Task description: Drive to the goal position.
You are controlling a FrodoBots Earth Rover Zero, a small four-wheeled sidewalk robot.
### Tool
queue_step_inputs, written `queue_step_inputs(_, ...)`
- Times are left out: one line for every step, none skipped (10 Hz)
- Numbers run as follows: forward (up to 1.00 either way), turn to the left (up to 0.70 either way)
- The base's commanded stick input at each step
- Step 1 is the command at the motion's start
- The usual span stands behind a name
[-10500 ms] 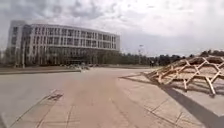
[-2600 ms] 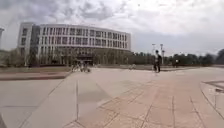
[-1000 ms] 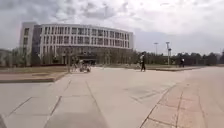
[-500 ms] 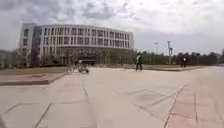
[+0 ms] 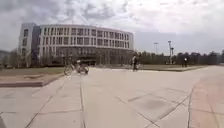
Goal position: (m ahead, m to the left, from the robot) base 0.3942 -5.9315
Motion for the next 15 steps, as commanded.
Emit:
queue_step_inputs(0.7, 0.0)
queue_step_inputs(0.7, 0.0)
queue_step_inputs(0.7, 0.0)
queue_step_inputs(0.7, 0.0)
queue_step_inputs(0.7, 0.0)
queue_step_inputs(0.7, 0.0)
queue_step_inputs(0.7, 0.0)
queue_step_inputs(0.7, 0.0)
queue_step_inputs(0.7, 0.0)
queue_step_inputs(0.7, 0.0)
queue_step_inputs(0.7, 0.0)
queue_step_inputs(0.7, 0.0)
queue_step_inputs(0.7, 0.0)
queue_step_inputs(0.7, 0.0)
queue_step_inputs(0.7, 0.0)
